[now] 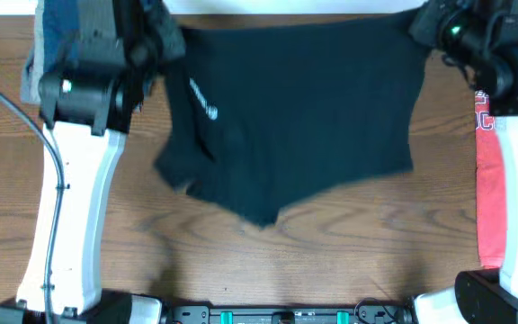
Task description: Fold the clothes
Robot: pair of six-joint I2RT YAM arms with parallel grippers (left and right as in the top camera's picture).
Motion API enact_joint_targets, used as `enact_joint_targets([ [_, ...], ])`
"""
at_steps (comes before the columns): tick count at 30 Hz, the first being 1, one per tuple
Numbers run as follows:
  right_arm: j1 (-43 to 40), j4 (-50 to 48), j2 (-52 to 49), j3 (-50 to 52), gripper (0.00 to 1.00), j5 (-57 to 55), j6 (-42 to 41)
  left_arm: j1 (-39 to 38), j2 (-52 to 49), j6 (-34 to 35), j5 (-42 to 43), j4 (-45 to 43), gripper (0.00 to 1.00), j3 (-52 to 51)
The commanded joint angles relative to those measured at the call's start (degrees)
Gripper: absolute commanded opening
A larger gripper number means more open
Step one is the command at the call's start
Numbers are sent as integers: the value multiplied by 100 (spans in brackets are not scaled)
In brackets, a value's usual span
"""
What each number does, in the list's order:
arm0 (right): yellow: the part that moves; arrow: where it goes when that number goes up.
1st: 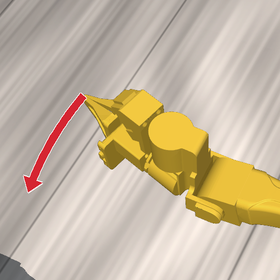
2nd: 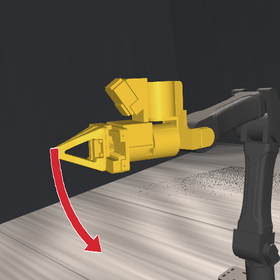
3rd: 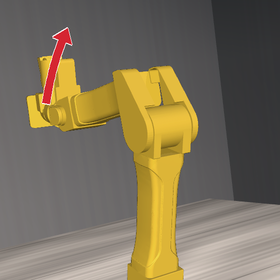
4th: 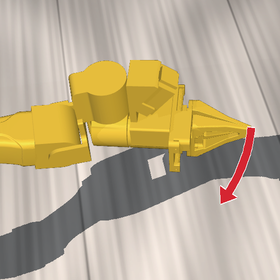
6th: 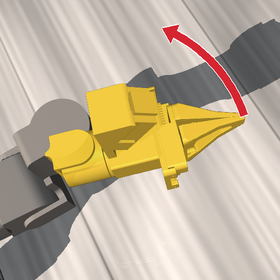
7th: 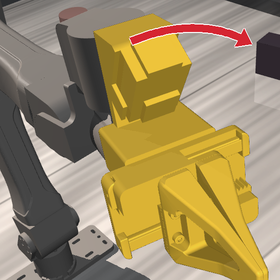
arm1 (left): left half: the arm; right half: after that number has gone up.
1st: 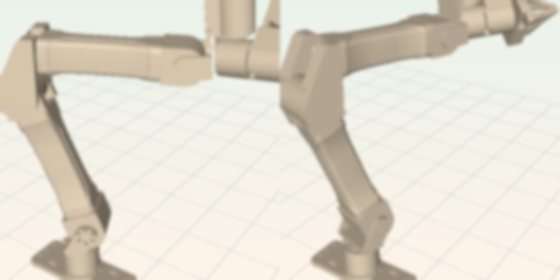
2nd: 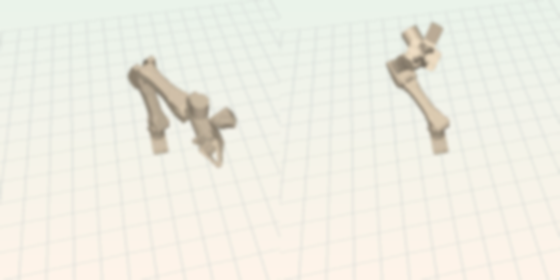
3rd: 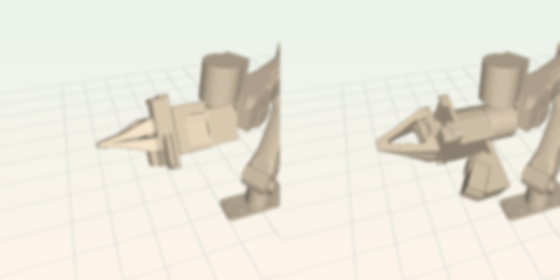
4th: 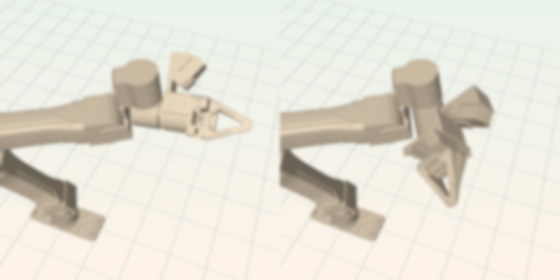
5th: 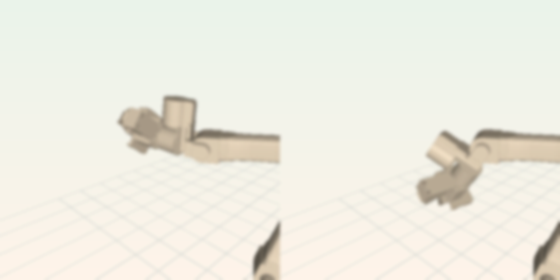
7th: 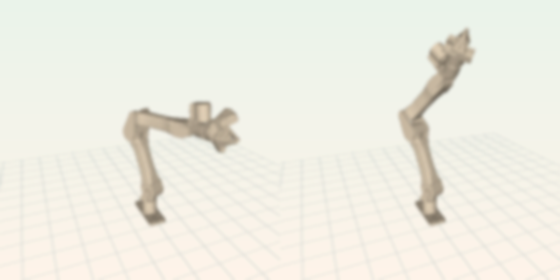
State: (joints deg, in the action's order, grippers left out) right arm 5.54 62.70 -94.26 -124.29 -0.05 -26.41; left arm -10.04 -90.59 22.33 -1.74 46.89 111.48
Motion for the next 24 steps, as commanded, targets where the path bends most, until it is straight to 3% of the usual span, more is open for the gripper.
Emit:
enact_joint_targets([
  [1, -555, 328, 352, -1287, 1, -122, 411, 87, 505, -483, -197, -92, 6, 1263],
  [3, -837, 686, 361, -1768, 1, -57, 468, 87, 590, -518, -197, 4, 6, 1565],
  [5, -1016, 957, 363, -1993, 2, 81, 645, 87, 719, -516, -195, 168, 13, 1615],
  [11, -1049, 1947, 160, -1655, 1, 136, 870, 85, 575, -385, -166, 1530, 17, 1460],
  [15, -938, 2264, -52, -817, 1, 400, 868, 85, 136, -319, 186, 2238, 6, 846],
  [20, -625, 2011, -103, 715, 1, 459, 817, 35, -455, -332, 1071, 2494, 6, -363],
  [24, -522, 1679, -103, 1600, 1, 275, 634, -160, -754, -472, 1672, 2151, 6, -1325],
])
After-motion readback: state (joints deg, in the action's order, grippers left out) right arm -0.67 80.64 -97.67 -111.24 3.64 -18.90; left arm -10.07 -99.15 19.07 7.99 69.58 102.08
